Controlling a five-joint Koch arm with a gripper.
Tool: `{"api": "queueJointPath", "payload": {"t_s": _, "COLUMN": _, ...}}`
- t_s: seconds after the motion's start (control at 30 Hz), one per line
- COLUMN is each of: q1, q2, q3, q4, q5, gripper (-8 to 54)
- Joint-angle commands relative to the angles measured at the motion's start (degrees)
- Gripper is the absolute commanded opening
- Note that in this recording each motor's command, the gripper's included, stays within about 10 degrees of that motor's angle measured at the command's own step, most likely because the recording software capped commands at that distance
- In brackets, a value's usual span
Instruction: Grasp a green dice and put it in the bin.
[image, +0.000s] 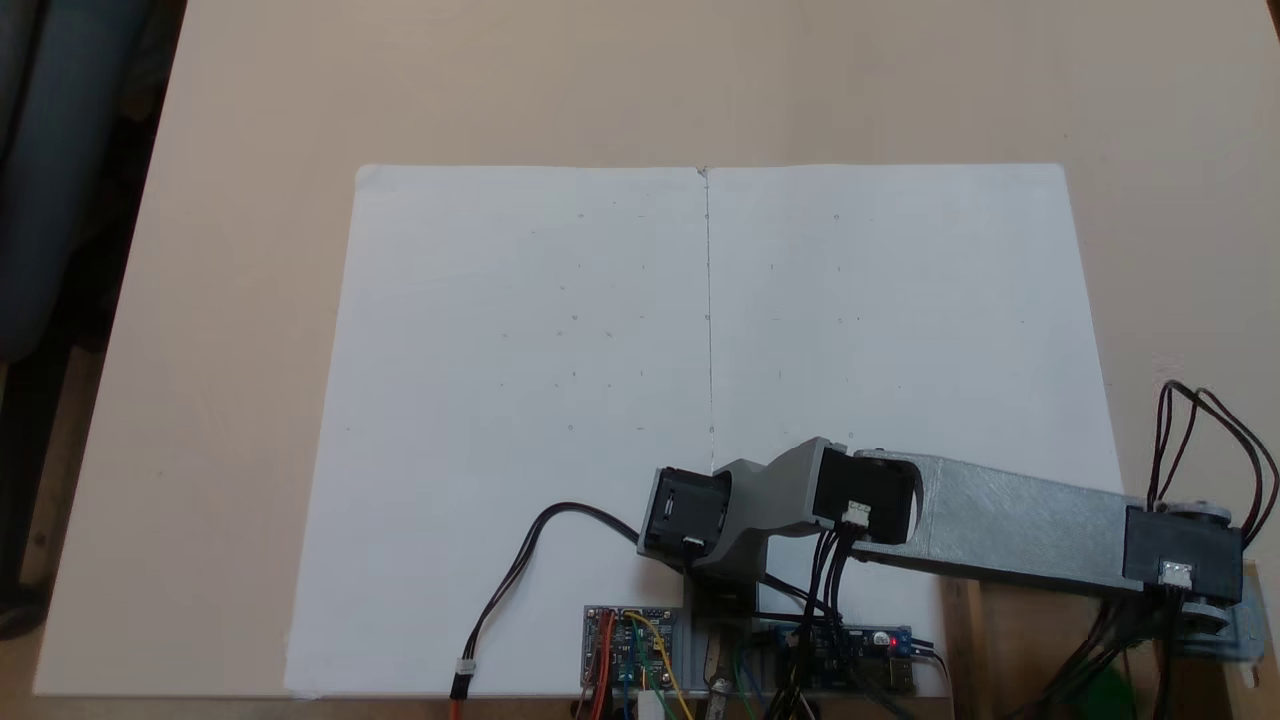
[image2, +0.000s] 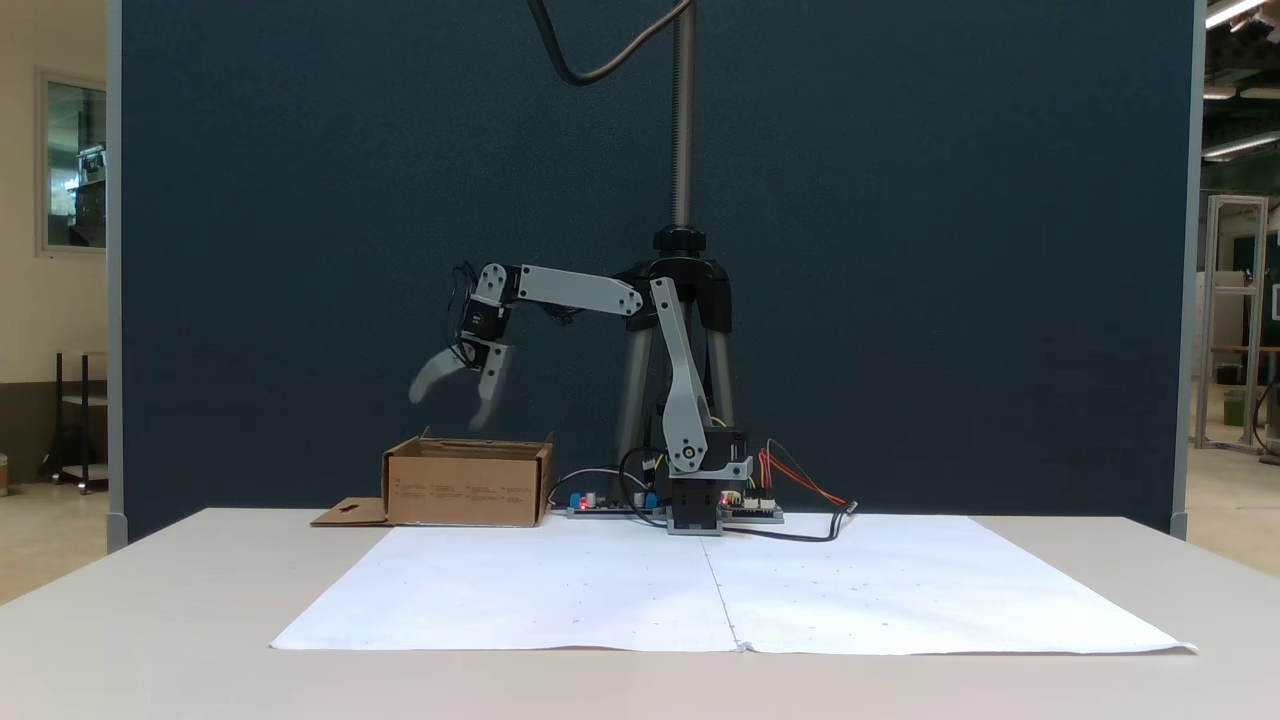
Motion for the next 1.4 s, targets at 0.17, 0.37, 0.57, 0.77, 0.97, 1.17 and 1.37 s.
{"api": "queueJointPath", "payload": {"t_s": 0.17, "q1": -17.58, "q2": 15.82, "q3": -0.79, "q4": -12.04, "q5": 3.08, "gripper": 44.3}}
{"api": "queueJointPath", "payload": {"t_s": 0.37, "q1": -40.69, "q2": 20.74, "q3": -0.79, "q4": -13.10, "q5": 4.83, "gripper": 44.4}}
{"api": "queueJointPath", "payload": {"t_s": 0.57, "q1": -60.56, "q2": 20.65, "q3": -0.26, "q4": -13.01, "q5": 4.92, "gripper": 44.8}}
{"api": "queueJointPath", "payload": {"t_s": 0.77, "q1": -76.03, "q2": 20.57, "q3": 0.44, "q4": -13.10, "q5": 5.19, "gripper": 45.3}}
{"api": "queueJointPath", "payload": {"t_s": 0.97, "q1": -89.12, "q2": 23.12, "q3": 3.43, "q4": -16.08, "q5": 5.98, "gripper": 45.4}}
{"api": "queueJointPath", "payload": {"t_s": 1.17, "q1": -93.69, "q2": 29.53, "q3": 21.18, "q4": -29.86, "q5": 5.98, "gripper": 44.6}}
{"api": "queueJointPath", "payload": {"t_s": 1.37, "q1": -93.78, "q2": 34.80, "q3": 33.49, "q4": -41.82, "q5": 5.98, "gripper": 44.3}}
